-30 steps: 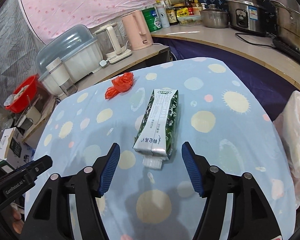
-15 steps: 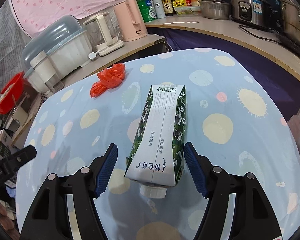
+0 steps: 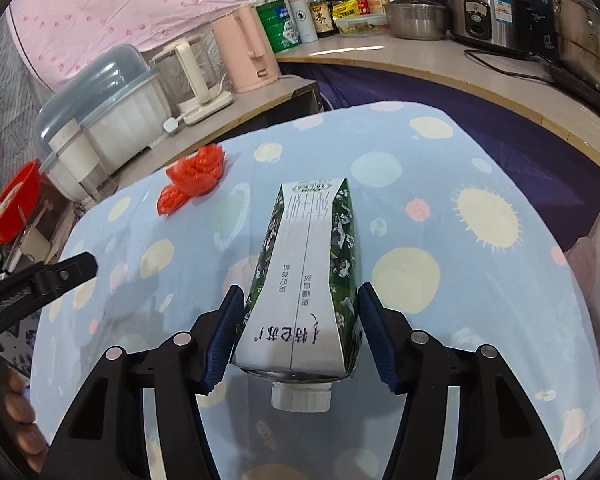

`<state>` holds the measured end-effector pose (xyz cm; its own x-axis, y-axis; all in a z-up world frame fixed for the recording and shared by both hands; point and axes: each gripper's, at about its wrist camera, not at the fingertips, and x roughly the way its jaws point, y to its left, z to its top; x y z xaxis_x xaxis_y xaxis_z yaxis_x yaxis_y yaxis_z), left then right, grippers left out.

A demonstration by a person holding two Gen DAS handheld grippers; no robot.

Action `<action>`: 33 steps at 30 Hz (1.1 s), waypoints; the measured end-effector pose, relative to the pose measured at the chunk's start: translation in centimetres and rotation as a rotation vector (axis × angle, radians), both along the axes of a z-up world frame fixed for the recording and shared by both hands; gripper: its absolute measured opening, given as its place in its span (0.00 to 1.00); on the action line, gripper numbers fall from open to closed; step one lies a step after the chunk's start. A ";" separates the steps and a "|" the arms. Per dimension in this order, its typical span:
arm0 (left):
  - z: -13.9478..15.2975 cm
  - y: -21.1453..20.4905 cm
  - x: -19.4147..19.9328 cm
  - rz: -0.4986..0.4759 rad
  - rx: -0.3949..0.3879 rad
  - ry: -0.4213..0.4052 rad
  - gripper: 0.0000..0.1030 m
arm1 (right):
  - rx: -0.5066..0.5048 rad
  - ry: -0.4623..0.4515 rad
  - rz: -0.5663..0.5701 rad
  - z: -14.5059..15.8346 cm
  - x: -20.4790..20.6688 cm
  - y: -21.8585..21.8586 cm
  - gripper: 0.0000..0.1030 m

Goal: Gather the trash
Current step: 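Grasp the drink carton with the right gripper while the left grasps the red plastic bag, then carry the drink carton and red bag over the white bin with both grippers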

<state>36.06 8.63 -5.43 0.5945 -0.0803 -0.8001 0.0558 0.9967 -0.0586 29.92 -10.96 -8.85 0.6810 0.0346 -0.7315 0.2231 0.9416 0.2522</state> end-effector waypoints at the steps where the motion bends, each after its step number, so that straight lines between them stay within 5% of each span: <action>1: 0.0 -0.3 0.4 -0.001 0.003 -0.005 0.76 | 0.001 -0.008 -0.001 0.3 0.1 -0.3 0.55; 20: -2.7 -7.5 10.8 -0.054 0.045 -0.015 0.80 | 0.054 -0.064 0.028 1.0 3.7 -4.5 0.54; 22: -3.1 -8.1 11.4 -0.061 0.041 -0.010 0.77 | 0.063 -0.060 0.029 0.7 3.8 -4.6 0.54; 29: -4.9 -9.4 12.5 -0.098 0.037 0.050 0.35 | 0.093 -0.052 0.035 -0.4 4.2 -5.2 0.54; 33: -4.7 -9.7 11.7 -0.105 0.043 0.034 0.29 | 0.103 -0.054 0.029 -0.6 3.9 -5.4 0.54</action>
<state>47.72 -1.11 -10.16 0.5573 -0.1058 -0.8236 0.1591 0.9871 -0.0192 33.80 -16.37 -9.42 0.7168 0.1281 -0.6854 0.1793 0.9160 0.3588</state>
